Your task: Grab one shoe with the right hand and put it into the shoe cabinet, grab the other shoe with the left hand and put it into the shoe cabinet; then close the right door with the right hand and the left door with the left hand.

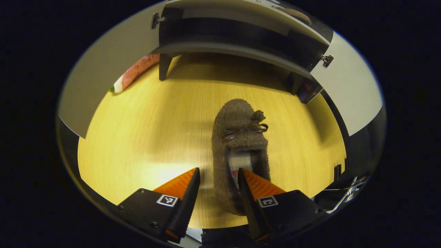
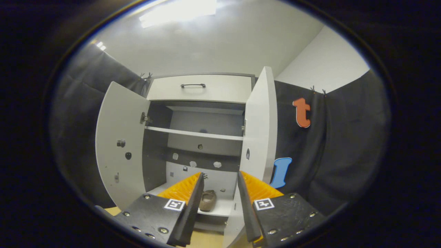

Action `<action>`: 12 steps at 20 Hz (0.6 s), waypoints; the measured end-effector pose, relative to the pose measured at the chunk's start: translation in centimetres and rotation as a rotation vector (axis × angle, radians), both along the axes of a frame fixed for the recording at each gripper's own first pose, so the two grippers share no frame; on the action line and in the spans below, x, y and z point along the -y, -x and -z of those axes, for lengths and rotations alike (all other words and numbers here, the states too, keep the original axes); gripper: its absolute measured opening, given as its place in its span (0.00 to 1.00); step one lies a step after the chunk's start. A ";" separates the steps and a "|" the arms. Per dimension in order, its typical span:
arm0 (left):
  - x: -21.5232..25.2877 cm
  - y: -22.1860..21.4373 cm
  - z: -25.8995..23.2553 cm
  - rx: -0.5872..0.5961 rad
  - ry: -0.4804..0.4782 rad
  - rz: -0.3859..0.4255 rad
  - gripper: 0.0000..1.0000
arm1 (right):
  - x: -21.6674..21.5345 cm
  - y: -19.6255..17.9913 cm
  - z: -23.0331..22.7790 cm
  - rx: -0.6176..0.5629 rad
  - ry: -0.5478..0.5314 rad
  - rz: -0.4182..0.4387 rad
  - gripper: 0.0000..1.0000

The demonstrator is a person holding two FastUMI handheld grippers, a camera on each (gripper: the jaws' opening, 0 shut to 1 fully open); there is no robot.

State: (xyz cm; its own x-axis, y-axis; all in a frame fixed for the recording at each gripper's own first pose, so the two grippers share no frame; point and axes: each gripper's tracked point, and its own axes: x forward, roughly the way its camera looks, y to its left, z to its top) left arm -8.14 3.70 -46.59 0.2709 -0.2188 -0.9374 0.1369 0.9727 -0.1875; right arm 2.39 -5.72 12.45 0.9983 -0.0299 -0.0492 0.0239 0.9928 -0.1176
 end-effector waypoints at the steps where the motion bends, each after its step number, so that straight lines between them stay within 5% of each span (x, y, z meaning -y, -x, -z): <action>1: -0.4 0.6 0.8 -0.024 0.002 0.001 0.58 | 0.2 0.0 0.0 0.004 -0.001 0.004 0.58; 6: -1.2 1.3 2.1 -0.132 0.015 -0.052 0.35 | 0.6 0.1 -0.3 0.019 -0.005 0.009 0.59; 11: -1.6 1.0 2.1 -0.159 0.058 -0.151 0.01 | 0.6 -0.1 -0.4 0.046 -0.012 0.006 0.58; 12: -1.7 1.0 1.8 -0.158 0.051 -0.163 0.01 | 0.5 -0.2 -0.4 0.048 -0.013 0.002 0.58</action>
State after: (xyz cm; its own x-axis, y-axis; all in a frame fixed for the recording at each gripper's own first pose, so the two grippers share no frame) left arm -9.10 5.36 -48.40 0.1572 -0.2322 -0.9599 -0.0561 0.9683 -0.2435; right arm 2.59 -6.25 12.82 0.9995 -0.0319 -0.0017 0.0316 0.9941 -0.1034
